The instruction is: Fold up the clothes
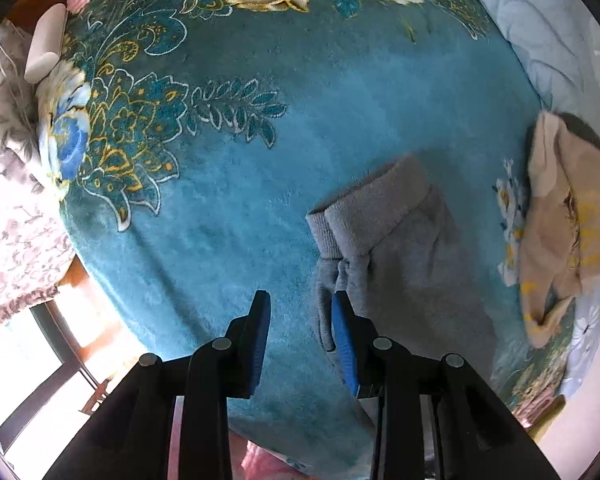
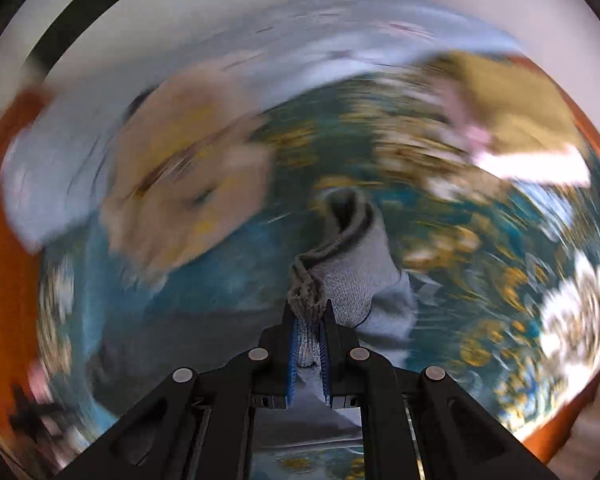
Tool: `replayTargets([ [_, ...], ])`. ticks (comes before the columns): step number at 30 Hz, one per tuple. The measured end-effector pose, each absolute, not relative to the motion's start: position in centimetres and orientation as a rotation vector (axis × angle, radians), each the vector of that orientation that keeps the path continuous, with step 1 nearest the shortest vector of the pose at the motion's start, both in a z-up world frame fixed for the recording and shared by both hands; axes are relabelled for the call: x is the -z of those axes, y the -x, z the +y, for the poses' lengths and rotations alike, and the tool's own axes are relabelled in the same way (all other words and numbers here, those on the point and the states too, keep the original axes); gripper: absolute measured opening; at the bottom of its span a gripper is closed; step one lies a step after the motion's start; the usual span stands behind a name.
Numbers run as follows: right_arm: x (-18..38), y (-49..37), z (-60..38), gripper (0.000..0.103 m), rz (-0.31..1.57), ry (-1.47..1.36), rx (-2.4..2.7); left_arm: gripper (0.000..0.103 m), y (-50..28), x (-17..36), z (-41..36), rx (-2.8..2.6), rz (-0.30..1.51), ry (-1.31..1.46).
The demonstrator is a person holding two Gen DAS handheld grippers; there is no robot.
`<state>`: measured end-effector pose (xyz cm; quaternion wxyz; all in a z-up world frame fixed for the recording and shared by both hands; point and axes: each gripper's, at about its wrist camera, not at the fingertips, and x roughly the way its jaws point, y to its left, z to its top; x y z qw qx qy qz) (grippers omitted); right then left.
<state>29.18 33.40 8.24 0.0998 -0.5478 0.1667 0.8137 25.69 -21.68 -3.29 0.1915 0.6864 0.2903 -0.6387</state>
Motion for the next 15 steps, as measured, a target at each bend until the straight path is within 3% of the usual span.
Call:
replayTargets([
  [8, 1.4, -26.9, 18.5, 0.01, 0.248, 1.99, -2.332, 0.034, -25.2, 1.2, -24.0, 1.928, 0.707, -1.973],
  [15, 3.1, -27.3, 15.0, 0.01, 0.19, 1.989, -2.336, 0.035, -25.3, 1.9, -26.5, 1.918, 0.704, -2.043],
])
